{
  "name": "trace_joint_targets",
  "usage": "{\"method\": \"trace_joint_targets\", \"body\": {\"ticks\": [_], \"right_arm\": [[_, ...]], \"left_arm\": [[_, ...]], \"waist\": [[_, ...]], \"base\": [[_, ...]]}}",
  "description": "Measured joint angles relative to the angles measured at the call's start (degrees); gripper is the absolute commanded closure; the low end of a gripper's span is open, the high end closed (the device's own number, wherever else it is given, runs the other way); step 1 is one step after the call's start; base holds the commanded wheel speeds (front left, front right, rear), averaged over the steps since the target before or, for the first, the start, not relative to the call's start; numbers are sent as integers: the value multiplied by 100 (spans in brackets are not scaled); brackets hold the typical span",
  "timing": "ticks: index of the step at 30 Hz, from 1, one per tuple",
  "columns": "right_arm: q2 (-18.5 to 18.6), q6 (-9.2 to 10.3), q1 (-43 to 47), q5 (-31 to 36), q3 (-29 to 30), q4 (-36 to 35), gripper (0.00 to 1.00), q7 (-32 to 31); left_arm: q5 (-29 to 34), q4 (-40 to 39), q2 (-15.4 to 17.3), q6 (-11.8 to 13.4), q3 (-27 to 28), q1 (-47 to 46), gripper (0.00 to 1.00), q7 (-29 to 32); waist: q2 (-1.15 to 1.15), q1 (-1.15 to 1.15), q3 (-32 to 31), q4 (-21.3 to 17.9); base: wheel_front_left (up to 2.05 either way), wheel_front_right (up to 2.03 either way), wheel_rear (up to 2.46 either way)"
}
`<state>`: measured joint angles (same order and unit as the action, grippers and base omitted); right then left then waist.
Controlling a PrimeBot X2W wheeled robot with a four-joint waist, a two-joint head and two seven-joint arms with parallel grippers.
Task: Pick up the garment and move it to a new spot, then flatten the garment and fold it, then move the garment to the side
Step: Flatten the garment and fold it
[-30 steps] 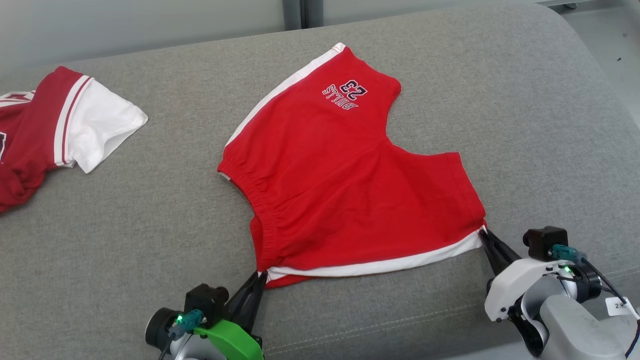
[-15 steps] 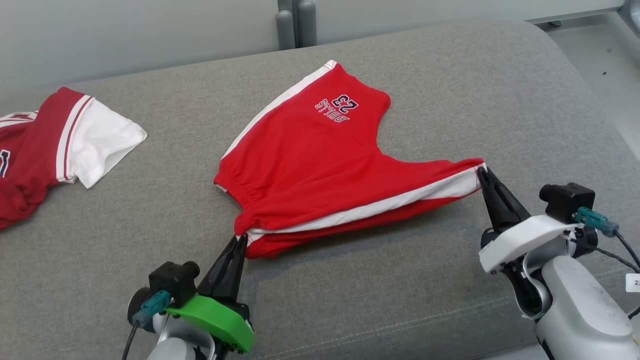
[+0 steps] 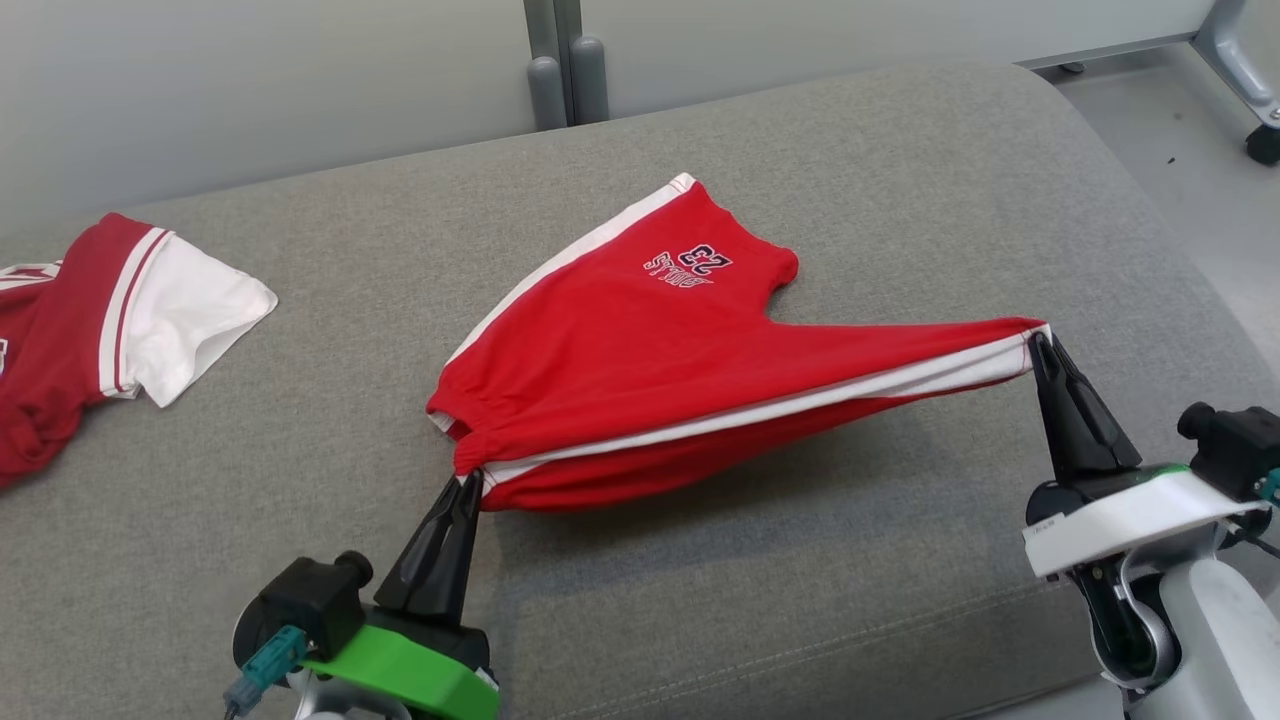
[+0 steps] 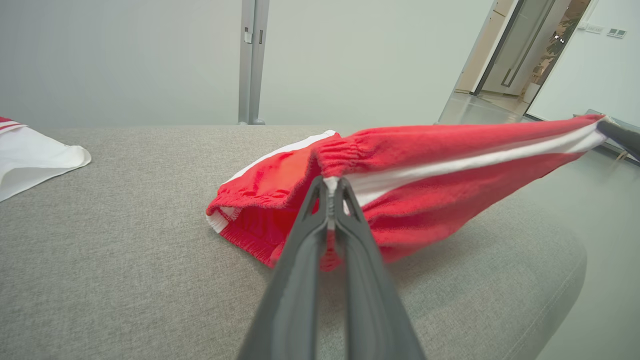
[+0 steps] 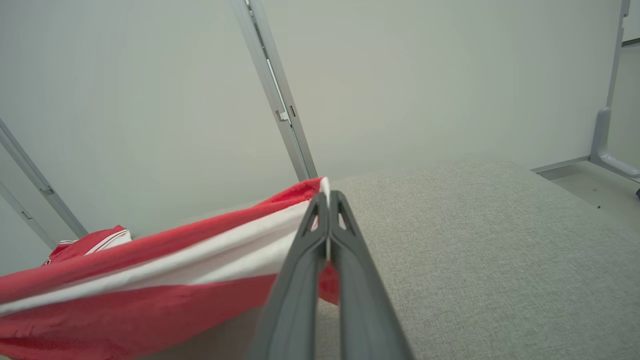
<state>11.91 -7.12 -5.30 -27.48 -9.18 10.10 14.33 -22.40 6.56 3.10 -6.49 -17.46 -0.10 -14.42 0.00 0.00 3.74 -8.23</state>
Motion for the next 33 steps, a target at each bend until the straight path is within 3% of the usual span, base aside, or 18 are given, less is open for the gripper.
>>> {"method": "trace_joint_targets", "body": {"ticks": [10,20,25,33], "right_arm": [[178,-1,1061,26,-89,-692,100,0],[391,-1,1064,62,-231,-549,100,0],[438,-1,650,-52,-197,-243,100,-86],[590,-1,-723,-309,-325,141,100,-641]], "left_arm": [[219,-951,189,165,190,520,100,0],[79,-695,169,143,-156,746,100,85],[-116,-525,122,137,-192,522,100,196],[-214,-237,66,137,-144,-430,100,504]], "waist": [[0,0,51,-47],[0,0,172,0],[0,0,301,100],[0,0,668,294]], "base": [[0,0,0],[0,0,0],[0,0,0],[0,0,0]]}}
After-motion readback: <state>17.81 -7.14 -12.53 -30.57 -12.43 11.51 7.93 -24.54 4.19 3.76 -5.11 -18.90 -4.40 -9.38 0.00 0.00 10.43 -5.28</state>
